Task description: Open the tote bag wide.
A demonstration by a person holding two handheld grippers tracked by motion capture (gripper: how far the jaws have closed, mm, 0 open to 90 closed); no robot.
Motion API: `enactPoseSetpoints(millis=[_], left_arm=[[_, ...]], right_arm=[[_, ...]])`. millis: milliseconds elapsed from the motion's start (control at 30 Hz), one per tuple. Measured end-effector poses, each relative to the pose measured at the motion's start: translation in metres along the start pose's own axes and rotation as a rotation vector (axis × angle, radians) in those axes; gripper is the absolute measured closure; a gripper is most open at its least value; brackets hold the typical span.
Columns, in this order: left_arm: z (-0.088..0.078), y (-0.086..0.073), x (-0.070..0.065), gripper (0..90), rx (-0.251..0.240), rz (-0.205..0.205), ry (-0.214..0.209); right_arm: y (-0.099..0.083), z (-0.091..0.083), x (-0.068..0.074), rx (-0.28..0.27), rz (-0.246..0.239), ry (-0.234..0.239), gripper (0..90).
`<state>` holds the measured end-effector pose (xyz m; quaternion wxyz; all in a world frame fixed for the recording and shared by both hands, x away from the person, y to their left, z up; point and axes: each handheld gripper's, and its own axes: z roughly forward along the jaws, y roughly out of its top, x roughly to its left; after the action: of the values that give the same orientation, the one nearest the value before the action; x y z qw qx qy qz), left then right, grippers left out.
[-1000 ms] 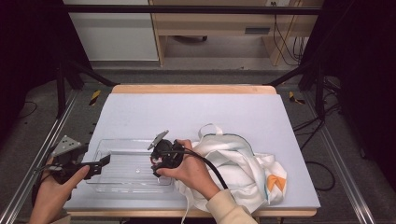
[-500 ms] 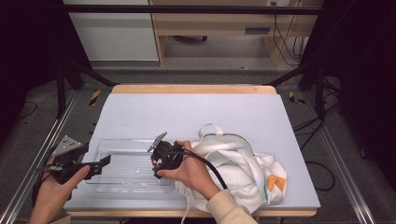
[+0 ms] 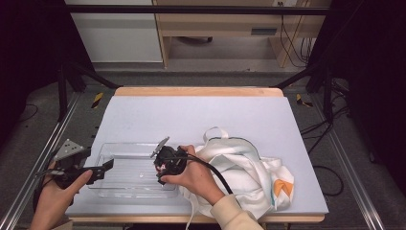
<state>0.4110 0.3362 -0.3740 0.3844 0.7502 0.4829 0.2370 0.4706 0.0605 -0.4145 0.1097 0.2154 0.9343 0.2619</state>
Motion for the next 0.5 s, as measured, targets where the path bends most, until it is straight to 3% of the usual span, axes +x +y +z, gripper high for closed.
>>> enactPoseSetpoints(millis=[500], left_arm=[[-0.0009, 0.0003, 0.0004, 9.3, -0.003, -0.002, -0.001]], right_arm=[[0.0005, 0.0020, 0.0006, 0.014, -0.008, 0.003, 24.6]])
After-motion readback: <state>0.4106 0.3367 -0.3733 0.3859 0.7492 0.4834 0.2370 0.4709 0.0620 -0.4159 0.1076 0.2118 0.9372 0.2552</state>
